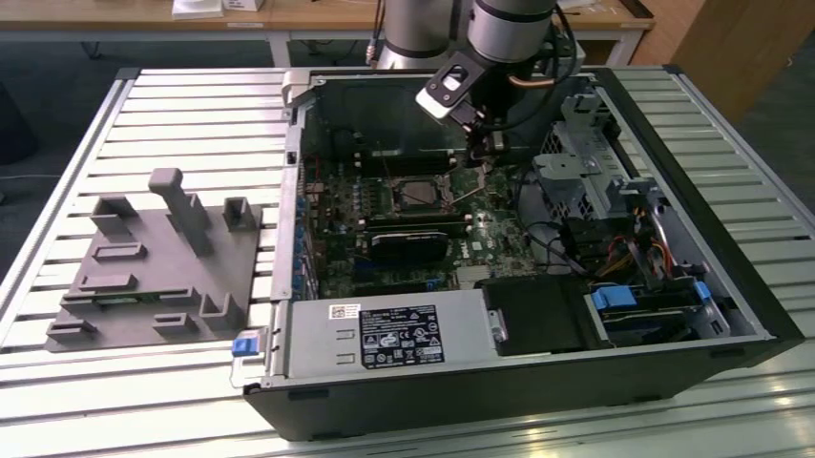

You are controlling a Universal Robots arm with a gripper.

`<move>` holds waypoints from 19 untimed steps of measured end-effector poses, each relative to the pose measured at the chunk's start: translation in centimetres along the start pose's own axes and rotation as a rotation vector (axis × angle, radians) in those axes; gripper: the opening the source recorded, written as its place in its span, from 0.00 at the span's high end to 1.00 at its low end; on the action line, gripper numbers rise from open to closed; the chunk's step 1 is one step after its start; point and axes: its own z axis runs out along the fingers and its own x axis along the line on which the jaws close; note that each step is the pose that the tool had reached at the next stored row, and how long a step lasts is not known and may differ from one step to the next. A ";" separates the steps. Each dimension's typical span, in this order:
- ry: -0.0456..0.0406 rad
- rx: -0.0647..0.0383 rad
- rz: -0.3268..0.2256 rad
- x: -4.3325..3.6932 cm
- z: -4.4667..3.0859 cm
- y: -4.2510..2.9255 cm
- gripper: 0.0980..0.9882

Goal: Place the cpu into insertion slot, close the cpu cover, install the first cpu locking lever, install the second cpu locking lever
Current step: 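Close the cpu cover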

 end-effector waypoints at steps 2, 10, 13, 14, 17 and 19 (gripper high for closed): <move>0.0001 0.000 0.000 0.00 0.01 0.04 0.99; 0.0001 0.000 0.000 -0.01 0.04 0.21 0.99; 0.0001 0.000 0.000 -0.01 0.05 0.28 0.99; 0.0001 0.000 0.000 -0.01 0.05 0.30 0.99; 0.0001 0.001 0.000 -0.01 0.06 0.37 0.99; 0.0002 0.001 0.000 -0.02 0.07 0.42 0.99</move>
